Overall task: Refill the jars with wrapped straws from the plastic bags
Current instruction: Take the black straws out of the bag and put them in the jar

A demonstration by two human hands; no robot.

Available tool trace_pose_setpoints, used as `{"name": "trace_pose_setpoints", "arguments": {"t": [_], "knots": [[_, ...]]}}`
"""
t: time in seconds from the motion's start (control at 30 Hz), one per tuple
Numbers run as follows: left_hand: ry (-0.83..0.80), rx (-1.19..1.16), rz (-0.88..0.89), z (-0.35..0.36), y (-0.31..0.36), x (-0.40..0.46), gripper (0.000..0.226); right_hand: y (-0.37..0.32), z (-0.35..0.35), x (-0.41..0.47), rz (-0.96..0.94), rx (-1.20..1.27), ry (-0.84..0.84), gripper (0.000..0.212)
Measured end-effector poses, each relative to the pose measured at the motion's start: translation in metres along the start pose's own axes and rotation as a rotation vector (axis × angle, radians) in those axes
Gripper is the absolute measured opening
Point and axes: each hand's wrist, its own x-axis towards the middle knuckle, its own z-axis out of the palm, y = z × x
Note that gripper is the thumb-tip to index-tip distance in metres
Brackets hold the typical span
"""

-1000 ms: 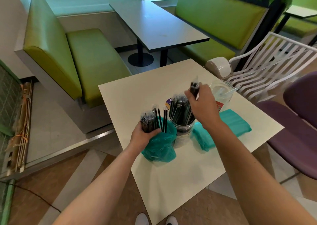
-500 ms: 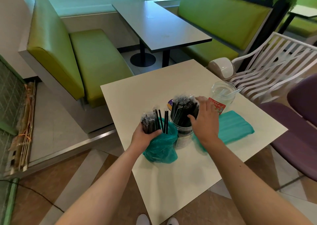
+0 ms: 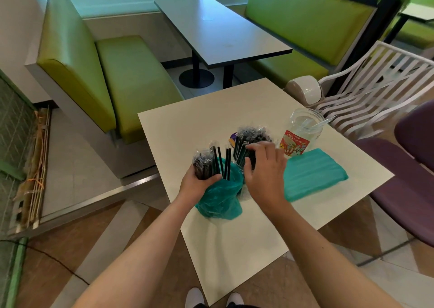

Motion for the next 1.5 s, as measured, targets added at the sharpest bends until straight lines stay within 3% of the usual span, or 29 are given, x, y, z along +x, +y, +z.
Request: {"name": "trace_pose_setpoints", "arguments": {"t": [0.07, 0.13, 0.23, 0.4, 0.5, 0.6, 0.9, 1.1, 1.3, 1.5], "knots": [[-0.010, -0.005, 0.002, 0.000, 0.000, 0.000, 0.065, -0.009, 0.009, -0.006, 0.028, 0.211, -0.114, 0.027], [-0.032, -0.017, -0.001, -0.002, 0.000, -0.002, 0.062, -0.018, 0.018, -0.011, 0.147, 0.378, -0.274, 0.039], [-0.067, -0.024, 0.001, -0.004, -0.003, -0.002, 0.059, -0.025, 0.026, -0.009, 0.296, 0.433, -0.445, 0.059], [-0.094, -0.036, 0.000, -0.007, -0.004, -0.003, 0.056, -0.027, 0.033, 0.004, 0.383, 0.468, -0.563, 0.073], [-0.107, -0.041, 0.001, -0.006, -0.002, -0.004, 0.055, -0.028, 0.027, 0.010, 0.452, 0.696, -0.639, 0.083], [-0.128, -0.047, 0.008, -0.005, -0.002, -0.004, 0.056, -0.026, 0.025, 0.014, 0.487, 0.856, -0.680, 0.078], [-0.110, -0.021, 0.035, -0.002, 0.004, -0.006, 0.052, -0.022, 0.028, 0.010, 0.435, 0.812, -0.665, 0.027], [-0.072, -0.018, -0.007, -0.002, 0.002, -0.002, 0.048, -0.020, 0.028, 0.010, 0.439, 0.717, -0.621, 0.024], [-0.022, 0.072, 0.017, -0.001, 0.009, -0.001, 0.062, -0.022, 0.015, 0.018, 0.431, 0.728, -0.532, 0.025], [0.007, 0.099, 0.033, 0.003, 0.009, 0.001, 0.067, -0.024, -0.020, 0.059, 0.386, 0.679, -0.339, 0.024]]}}
